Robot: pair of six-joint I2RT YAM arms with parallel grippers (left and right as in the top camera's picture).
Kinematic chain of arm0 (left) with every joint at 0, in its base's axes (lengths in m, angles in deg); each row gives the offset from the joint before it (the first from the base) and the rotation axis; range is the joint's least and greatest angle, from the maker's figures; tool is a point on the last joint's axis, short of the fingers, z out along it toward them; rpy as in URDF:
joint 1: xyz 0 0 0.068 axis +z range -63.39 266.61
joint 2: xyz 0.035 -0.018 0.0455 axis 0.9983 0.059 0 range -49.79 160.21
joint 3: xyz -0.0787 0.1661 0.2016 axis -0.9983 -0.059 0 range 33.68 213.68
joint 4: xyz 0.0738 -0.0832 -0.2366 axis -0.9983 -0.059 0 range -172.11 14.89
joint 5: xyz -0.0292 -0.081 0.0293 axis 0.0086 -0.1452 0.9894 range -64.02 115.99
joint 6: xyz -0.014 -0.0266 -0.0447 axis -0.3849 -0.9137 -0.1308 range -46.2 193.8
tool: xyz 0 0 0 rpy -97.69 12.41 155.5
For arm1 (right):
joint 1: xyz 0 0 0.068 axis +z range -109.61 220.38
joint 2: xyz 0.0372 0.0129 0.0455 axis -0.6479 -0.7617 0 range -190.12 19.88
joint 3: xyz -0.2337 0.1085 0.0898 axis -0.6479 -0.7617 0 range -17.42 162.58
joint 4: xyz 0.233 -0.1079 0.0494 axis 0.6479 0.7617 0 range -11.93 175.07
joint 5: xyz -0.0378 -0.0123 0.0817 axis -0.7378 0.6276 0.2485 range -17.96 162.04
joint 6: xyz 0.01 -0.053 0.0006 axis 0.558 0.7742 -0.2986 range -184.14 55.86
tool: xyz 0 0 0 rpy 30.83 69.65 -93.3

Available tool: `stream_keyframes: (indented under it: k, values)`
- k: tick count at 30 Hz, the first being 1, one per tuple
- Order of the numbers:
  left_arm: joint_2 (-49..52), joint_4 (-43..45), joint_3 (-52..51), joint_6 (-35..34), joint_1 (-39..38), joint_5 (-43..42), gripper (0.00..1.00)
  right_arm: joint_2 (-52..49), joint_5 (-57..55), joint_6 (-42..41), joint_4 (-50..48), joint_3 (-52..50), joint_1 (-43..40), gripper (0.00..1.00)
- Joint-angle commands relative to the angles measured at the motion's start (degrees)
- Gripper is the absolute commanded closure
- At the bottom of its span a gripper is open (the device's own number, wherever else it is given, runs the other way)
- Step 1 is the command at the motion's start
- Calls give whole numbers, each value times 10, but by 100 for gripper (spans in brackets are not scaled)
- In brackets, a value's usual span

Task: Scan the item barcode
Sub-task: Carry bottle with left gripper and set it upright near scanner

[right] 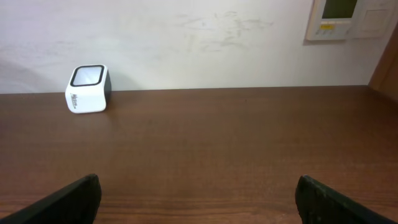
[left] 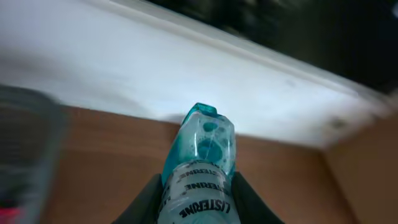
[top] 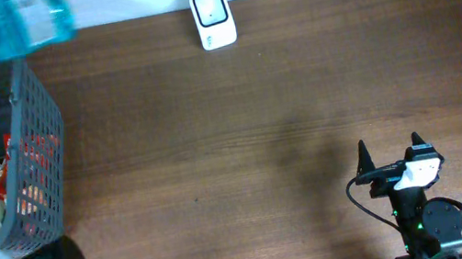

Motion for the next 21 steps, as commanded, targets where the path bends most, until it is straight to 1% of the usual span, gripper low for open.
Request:
stream_keyframes:
  k: [1, 4, 6, 8, 11, 14, 18, 21]
  values:
    - [17, 4, -35, -1, -131, -36, 100, 4, 1, -2, 2, -5, -3, 2]
    - [54, 16, -76, -1, -249, 54, 100, 4, 1, -2, 2, -5, -3, 2]
    - [99, 38, -108, -1, -340, 179, 100, 4, 1, -2, 2, -5, -3, 2]
    - [149, 73, -141, -1, -410, 255, 100, 4, 1, -2, 2, -5, -3, 1]
    - [217, 123, -170, -1, -469, 256, 100, 4, 1, -2, 2, -5, -3, 2]
    - [296, 146, -174, -1, -517, 256, 100, 4, 1, -2, 2, -5, -2, 2]
    - [348, 160, -174, -1, -546, 263, 100, 4, 1, -2, 2, -5, -2, 2]
    - [369, 177, -174, -1, -558, 317, 100, 4, 1, -2, 2, -5, -2, 1]
